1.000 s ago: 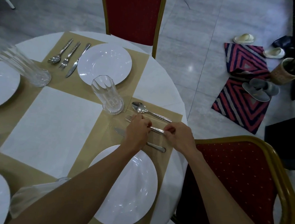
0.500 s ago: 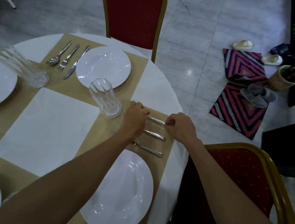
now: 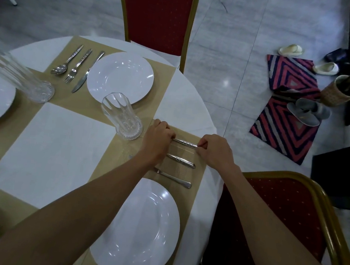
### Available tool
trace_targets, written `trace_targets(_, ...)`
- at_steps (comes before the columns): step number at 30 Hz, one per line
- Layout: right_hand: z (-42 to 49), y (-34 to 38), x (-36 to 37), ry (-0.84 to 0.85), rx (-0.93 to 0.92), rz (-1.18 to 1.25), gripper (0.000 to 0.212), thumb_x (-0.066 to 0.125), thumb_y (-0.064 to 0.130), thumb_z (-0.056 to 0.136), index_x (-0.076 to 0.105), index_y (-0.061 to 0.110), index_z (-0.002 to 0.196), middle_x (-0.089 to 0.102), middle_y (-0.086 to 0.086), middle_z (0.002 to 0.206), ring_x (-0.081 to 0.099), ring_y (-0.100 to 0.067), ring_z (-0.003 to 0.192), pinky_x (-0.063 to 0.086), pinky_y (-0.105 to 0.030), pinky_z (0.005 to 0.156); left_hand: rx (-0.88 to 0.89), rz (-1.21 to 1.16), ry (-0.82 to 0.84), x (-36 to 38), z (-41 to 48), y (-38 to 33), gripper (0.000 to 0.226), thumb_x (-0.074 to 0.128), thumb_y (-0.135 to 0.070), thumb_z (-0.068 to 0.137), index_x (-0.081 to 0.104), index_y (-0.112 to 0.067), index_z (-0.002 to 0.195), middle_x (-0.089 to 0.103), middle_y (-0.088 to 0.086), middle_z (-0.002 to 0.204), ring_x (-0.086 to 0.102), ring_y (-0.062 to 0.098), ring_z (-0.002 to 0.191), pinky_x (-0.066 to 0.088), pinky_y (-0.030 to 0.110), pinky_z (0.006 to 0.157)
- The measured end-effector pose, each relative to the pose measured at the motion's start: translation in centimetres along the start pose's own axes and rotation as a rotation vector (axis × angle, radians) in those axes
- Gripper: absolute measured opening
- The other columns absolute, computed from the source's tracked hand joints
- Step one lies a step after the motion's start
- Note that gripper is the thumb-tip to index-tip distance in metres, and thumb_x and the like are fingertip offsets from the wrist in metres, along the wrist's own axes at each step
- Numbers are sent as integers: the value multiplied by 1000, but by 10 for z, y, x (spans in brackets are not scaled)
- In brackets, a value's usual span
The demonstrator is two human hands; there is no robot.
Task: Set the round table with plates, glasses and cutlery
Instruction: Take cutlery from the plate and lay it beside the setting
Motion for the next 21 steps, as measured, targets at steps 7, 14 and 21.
trace_targets(7, 0, -2, 2, -18, -12, 31, 7, 72, 20, 84, 73, 17, 90, 69, 1, 90, 61, -17, 89, 51, -33, 75, -1, -3, -3, 0, -1, -1, 16, 64, -14, 89, 78, -15, 98, 67, 6, 95, 53, 26, 101, 48, 37, 81)
trace_targets(14, -5, -8, 3, -53, -22, 95, 15, 70, 20, 81, 70, 19, 96, 66, 1, 93, 61, -17, 91, 54, -38, 81, -6, 58, -48, -7, -7, -8, 21, 74, -3, 74, 75, -12, 93, 65, 7, 94, 55, 27, 95, 50, 35, 72)
trace_targets(21, -9, -4, 5, -82, -24, 91, 20, 70, 25, 84, 70, 21, 103, 63, 1, 95, 59, -16, 91, 51, -32, 78, 7, 46, -9, 3, -22, -26, 15, 71, -4, 77, 70, -12, 90, 58, 8, 92, 53, 25, 90, 44, 31, 66)
Point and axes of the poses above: each hand's wrist, its own z-axis towards the middle knuckle, its own x-axis out of the palm, y = z × x, the point moved 9 cm from there along z, towards the middle knuckle
